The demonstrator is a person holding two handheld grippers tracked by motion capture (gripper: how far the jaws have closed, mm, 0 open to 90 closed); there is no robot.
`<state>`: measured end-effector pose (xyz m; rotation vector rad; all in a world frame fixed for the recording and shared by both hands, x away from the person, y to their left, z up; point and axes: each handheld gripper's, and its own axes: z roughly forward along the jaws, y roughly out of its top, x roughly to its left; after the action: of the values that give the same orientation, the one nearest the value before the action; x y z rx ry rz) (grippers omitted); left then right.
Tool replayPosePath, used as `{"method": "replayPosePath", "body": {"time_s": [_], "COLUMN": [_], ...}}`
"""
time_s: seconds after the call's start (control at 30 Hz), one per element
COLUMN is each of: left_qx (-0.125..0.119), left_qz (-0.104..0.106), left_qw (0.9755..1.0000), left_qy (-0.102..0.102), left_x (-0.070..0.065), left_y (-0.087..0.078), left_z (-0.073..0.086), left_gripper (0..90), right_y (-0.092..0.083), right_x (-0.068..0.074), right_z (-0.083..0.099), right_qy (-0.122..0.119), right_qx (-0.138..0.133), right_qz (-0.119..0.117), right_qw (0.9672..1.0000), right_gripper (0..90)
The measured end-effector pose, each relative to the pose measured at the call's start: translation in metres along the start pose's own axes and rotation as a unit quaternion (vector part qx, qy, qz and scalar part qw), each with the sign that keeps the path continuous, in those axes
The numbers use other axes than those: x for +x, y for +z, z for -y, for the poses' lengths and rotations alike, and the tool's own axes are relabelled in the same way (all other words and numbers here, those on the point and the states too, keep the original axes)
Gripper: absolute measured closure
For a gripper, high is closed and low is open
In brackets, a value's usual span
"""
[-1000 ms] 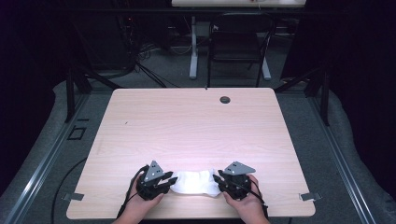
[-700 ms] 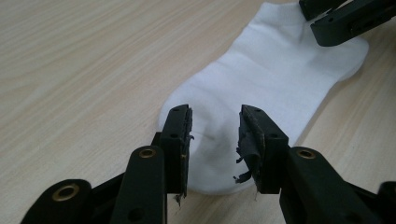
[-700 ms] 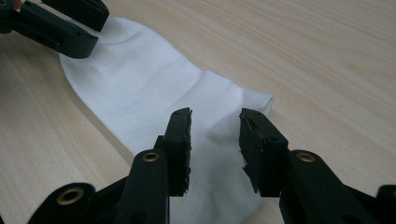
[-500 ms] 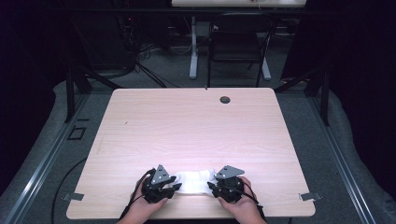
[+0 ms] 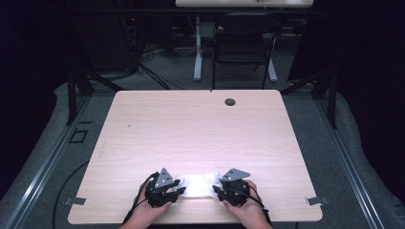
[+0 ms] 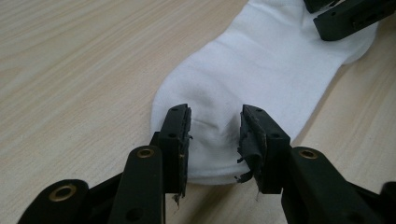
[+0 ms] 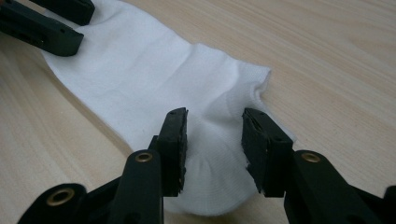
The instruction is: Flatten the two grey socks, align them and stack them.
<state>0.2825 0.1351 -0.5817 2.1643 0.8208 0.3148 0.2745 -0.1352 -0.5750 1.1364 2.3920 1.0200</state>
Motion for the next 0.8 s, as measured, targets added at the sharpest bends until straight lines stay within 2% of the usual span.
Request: {"method": "replayPosePath", "body": {"time_s": [0.07,0.47,0.8], "left_qx": [-0.001,-0.008,-0.012], "left_qz": [0.000,-0.015,-0.014], "left_qw": [1.0000,0.9998,0.9997], "left_qy": [-0.003,-0.006,-0.015], "left_x": [0.002,0.011,0.015], "left_y": [0.001,0.005,0.008], "left_z": [0.000,-0.003,-0.005], "left_gripper": [62.2,62.1,61.9], "right_y": [0.000,0.010,0.012], "right_x": [-0.001,-0.006,-0.009], "right_z": [-0.001,-0.008,-0.010], "right_qy": [-0.002,0.005,0.001], "right_qx": [0.004,-0.009,-0.011], "right_qz": [0.001,0.005,0.006], "right_qw": [1.0000,0.9999,0.9999], "right_gripper": [60.7,61.0,60.9]}}
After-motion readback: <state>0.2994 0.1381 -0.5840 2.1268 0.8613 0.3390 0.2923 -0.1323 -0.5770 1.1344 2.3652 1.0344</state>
